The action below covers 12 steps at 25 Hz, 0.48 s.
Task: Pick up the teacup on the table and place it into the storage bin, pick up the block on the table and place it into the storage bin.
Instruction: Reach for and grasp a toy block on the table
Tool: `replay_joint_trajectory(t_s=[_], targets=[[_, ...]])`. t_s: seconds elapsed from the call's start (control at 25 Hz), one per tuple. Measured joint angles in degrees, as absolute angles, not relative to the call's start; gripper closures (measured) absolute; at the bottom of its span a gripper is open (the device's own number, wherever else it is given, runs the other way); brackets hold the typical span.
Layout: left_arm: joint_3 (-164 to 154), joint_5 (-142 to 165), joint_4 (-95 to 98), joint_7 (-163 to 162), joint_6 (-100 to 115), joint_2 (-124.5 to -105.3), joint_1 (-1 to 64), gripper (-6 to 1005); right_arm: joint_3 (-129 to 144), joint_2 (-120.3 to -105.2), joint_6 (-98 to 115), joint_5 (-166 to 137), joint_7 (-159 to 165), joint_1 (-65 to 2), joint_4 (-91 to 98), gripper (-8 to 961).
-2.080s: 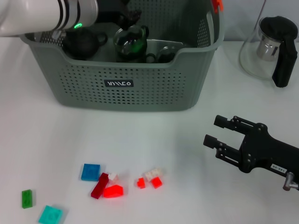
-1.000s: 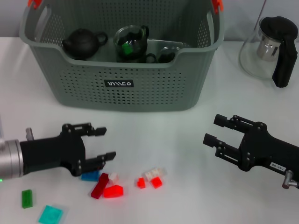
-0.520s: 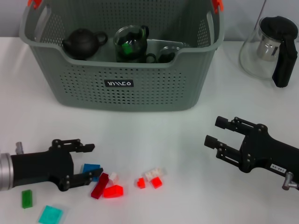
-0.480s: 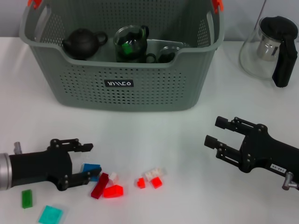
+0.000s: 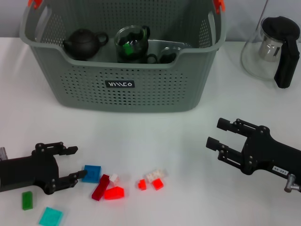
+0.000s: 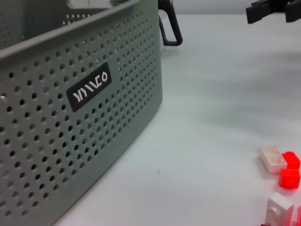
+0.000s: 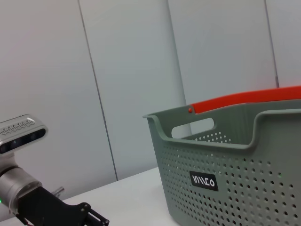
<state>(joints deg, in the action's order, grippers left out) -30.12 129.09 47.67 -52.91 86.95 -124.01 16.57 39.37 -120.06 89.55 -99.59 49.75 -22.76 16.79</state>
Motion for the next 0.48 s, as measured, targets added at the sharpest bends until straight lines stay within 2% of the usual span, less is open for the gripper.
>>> replay_joint_trajectory(t_s=[0.48], targets=[[-30.6, 130.6, 46.8, -51.8, 85.6, -124.19, 16.9, 376, 39.4, -120.06, 89.3, -99.6, 49.7, -22.7, 16.8, 316]])
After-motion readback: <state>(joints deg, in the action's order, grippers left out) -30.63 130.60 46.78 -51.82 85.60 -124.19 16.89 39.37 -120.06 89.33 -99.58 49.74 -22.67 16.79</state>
